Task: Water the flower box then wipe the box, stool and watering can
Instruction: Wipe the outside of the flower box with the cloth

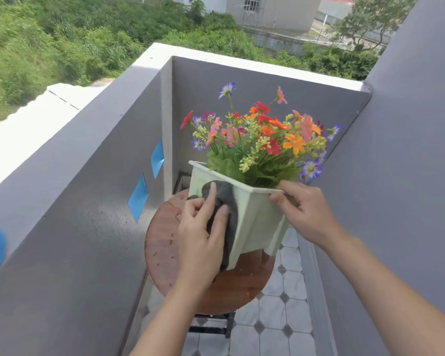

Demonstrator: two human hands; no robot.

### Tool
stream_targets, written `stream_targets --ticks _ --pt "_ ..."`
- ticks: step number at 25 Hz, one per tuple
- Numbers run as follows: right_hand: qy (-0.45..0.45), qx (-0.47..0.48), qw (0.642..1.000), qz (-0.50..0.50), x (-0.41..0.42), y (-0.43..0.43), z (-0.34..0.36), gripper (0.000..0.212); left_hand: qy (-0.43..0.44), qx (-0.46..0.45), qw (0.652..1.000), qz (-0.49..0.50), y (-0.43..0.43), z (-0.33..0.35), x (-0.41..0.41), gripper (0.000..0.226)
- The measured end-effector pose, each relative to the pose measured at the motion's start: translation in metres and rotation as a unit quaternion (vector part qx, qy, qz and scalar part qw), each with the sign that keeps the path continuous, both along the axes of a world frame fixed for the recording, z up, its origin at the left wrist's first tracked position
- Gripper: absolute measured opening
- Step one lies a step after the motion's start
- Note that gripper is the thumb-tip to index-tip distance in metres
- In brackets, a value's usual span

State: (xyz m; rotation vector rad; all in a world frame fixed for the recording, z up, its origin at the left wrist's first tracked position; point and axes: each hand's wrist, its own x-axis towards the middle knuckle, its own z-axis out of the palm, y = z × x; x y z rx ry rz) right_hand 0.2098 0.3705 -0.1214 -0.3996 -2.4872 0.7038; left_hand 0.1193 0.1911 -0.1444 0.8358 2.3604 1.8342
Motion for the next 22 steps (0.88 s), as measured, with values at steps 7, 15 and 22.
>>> stream_targets --ticks 7,15,22 --pt "-0.013 -0.014 1.000 -0.003 0.002 -0.008 0.004 0.033 -0.172 -0.092 0.981 0.010 0.008 -0.030 0.001 0.047" --pt "-0.027 0.000 1.000 0.003 -0.003 -0.009 0.011 0.048 0.087 0.013 0.996 0.016 -0.010 0.008 0.045 0.042" --pt "-0.027 -0.039 0.999 -0.008 0.002 -0.010 0.012 0.035 -0.125 -0.103 0.979 0.120 -0.003 -0.022 -0.001 0.032"
